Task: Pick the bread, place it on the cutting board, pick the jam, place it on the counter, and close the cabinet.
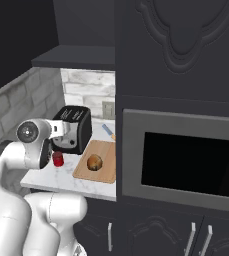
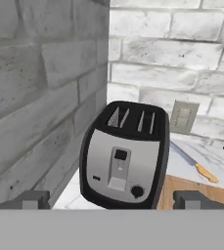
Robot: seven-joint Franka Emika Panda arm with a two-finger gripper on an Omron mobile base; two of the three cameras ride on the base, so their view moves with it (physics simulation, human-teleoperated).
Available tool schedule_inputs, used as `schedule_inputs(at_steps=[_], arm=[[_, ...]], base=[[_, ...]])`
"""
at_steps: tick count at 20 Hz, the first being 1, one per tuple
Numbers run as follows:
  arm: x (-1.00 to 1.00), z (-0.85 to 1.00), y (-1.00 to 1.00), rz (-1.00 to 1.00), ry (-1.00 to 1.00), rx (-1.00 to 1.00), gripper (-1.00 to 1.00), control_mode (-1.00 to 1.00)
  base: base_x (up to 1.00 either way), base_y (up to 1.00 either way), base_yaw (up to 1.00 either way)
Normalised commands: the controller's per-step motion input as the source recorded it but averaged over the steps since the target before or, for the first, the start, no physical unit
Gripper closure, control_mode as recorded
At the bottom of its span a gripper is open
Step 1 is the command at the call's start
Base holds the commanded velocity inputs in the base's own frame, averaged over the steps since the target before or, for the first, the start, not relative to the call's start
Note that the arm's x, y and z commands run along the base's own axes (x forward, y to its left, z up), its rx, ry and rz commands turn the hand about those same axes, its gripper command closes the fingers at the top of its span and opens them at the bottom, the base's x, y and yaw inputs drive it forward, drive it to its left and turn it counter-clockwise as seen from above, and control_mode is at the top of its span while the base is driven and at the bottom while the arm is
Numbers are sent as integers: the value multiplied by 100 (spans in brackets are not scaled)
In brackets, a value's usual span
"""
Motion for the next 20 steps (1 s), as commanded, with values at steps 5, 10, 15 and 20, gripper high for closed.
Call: schedule_inputs(at_steps=[5,10,15,20], arm=[[-12,29,0,0,-8,0,-100,-100],[-13,27,0,0,-8,0,-100,-100],[-16,21,0,0,-9,0,-100,-100],[-23,22,0,0,-9,0,-100,-100]], base=[[0,0,0],[0,0,0],[0,0,0],[0,0,0]])
